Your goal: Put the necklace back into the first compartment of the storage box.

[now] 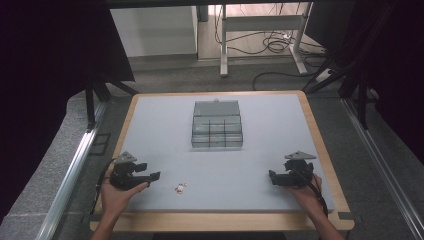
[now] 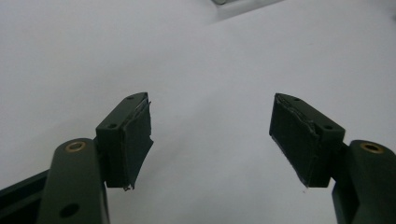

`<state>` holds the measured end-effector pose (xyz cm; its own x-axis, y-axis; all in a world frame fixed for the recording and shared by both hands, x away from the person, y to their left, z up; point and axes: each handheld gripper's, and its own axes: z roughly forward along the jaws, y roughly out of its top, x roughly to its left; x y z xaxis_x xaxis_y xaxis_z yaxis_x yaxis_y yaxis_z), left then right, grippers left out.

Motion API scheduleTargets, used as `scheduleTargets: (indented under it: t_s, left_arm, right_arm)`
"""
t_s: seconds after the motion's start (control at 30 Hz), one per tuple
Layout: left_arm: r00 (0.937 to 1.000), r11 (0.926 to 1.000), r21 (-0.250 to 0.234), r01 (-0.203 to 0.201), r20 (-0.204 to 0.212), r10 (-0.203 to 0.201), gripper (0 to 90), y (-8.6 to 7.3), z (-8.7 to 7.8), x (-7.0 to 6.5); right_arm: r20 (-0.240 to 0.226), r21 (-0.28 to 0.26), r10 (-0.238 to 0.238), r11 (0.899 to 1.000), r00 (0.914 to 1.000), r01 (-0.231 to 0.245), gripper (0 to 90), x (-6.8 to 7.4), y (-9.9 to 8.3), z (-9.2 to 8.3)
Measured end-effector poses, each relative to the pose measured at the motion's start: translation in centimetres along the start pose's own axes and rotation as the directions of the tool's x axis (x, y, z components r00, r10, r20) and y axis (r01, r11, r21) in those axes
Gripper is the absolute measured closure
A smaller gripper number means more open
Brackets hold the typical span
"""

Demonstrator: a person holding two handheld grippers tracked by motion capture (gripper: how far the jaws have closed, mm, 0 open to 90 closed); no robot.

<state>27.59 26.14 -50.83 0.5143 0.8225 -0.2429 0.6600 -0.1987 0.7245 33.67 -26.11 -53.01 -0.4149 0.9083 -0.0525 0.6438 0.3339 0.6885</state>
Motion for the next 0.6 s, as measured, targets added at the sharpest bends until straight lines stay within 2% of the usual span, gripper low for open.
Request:
scheduleTargets:
  t_s: [0.3, 0.6]
  left_arm:
    - [0.9992, 0.9993, -0.021, -0.029, 0.025, 0.030, 30.1, 0.6, -0.8, -1.2]
    - [0.9950, 0.9969, 0.016, -0.078, 0.064, 0.077, 32.2, 1.0, -0.5, -3.2]
  right_arm:
    - [0.001, -0.002, 0.001, 1.000, 1.0000, -0.001, 1.7, 0.0, -0.1, 0.0]
    - [-0.001, -0.003, 0.000, 1.000, 1.0000, 0.000, 1.6, 0.0, -0.1, -0.1]
